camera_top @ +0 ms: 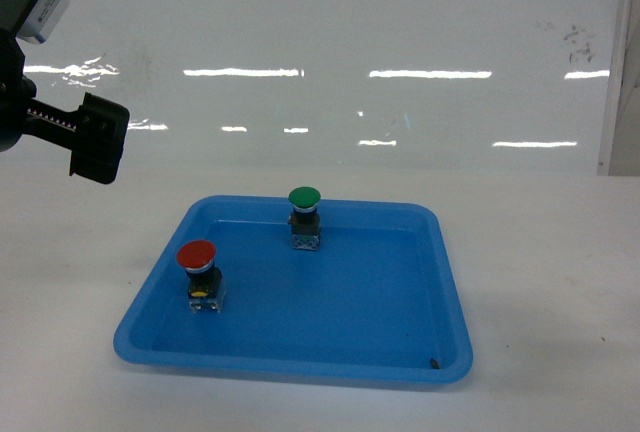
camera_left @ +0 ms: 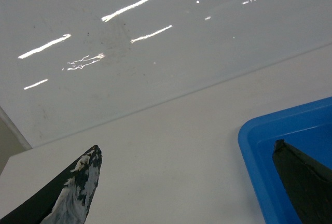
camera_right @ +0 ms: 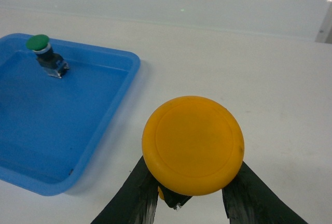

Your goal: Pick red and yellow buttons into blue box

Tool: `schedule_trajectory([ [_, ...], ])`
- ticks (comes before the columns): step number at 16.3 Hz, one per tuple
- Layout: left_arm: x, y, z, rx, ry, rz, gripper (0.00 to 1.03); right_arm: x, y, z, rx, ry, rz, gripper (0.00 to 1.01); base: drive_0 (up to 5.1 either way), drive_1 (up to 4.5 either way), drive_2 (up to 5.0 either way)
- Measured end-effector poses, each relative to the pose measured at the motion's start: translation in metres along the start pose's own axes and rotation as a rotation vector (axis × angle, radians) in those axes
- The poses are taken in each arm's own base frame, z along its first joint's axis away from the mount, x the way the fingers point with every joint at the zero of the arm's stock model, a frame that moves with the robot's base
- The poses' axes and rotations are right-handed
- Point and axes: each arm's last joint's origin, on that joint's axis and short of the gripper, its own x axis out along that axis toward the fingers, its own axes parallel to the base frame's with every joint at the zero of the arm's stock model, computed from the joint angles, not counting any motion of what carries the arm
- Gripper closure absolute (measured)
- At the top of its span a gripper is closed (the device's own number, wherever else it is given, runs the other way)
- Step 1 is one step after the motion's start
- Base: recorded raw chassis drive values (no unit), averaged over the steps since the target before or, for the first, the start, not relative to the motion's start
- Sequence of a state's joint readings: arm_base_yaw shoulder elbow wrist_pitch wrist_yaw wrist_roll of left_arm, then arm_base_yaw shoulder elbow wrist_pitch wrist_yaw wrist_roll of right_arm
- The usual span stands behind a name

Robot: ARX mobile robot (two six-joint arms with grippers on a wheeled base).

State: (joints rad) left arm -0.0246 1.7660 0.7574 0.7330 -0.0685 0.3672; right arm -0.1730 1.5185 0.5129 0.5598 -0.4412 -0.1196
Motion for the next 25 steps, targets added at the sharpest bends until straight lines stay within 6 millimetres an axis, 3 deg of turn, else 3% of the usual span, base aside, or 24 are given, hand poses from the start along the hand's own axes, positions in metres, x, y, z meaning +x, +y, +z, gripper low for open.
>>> schedule_trajectory([
  [4, 0.0, 0.0, 0.0, 0.0, 0.0, 0.0, 0.05, -0.01, -0.006, -0.007, 0.023, 0.024, -0.015, 0.74, 0.0, 0.0, 0.0],
  [10, 0.0, 0.0, 0.0, 0.0, 0.0, 0.0, 0.05, -0.048, 0.018, 0.027, 0.014, -0.102, 0.014, 0.74, 0.0, 0.0, 0.0],
  [15, 0.0, 0.0, 0.0, 0.0, 0.0, 0.0, 0.05, -0.076, 0.019, 0.029, 0.043, -0.123, -0.025, 0.75, 0.0, 0.0, 0.0],
  [21, 0.0, 0.0, 0.0, 0.0, 0.0, 0.0, 0.05, -0.109, 0.038, 0.034, 0.024, -0.201, -0.035, 0.75, 0.0, 0.0, 0.0],
  [25, 0.0, 0.0, 0.0, 0.0, 0.0, 0.0, 0.05, -0.11, 0.038, 0.03, 0.028, -0.182, -0.045, 0.75, 0.0, 0.0, 0.0],
])
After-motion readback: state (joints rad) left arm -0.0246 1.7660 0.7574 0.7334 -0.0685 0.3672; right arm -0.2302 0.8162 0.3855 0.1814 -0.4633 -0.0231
